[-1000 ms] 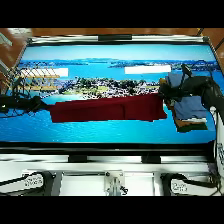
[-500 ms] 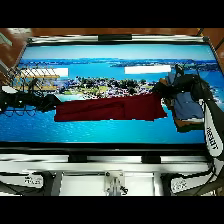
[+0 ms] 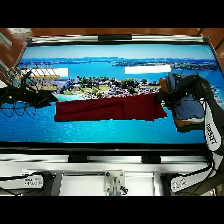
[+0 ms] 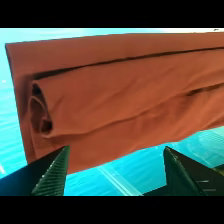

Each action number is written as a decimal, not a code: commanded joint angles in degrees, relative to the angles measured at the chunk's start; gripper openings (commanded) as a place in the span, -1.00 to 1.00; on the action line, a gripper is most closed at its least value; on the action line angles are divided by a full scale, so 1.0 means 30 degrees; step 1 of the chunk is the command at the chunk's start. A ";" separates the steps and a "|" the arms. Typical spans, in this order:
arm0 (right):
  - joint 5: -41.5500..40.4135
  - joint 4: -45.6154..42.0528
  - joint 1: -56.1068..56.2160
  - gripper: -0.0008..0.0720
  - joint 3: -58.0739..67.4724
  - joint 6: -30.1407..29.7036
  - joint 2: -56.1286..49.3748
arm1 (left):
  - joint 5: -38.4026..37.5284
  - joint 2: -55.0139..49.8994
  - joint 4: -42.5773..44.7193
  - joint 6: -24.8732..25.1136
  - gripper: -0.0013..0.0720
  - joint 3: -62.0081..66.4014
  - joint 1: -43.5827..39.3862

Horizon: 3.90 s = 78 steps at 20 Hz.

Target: Fold the shirts.

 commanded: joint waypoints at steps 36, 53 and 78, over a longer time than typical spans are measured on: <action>-0.5763 0.3781 0.1639 -0.77 0.0036 0.5486 1.4032 | 1.6903 -0.2987 -1.3187 0.1158 -0.88 -0.2667 -2.0487; 0.7162 0.6426 1.2262 -0.77 0.0036 0.6244 0.2426 | 0.9595 1.4032 -0.2681 -0.0605 -0.88 -0.2681 -0.2820; 0.1180 0.3883 0.7060 0.86 -0.4065 0.6317 0.1341 | 0.5931 1.6429 -0.1690 -0.0678 -0.88 -0.3840 -0.0386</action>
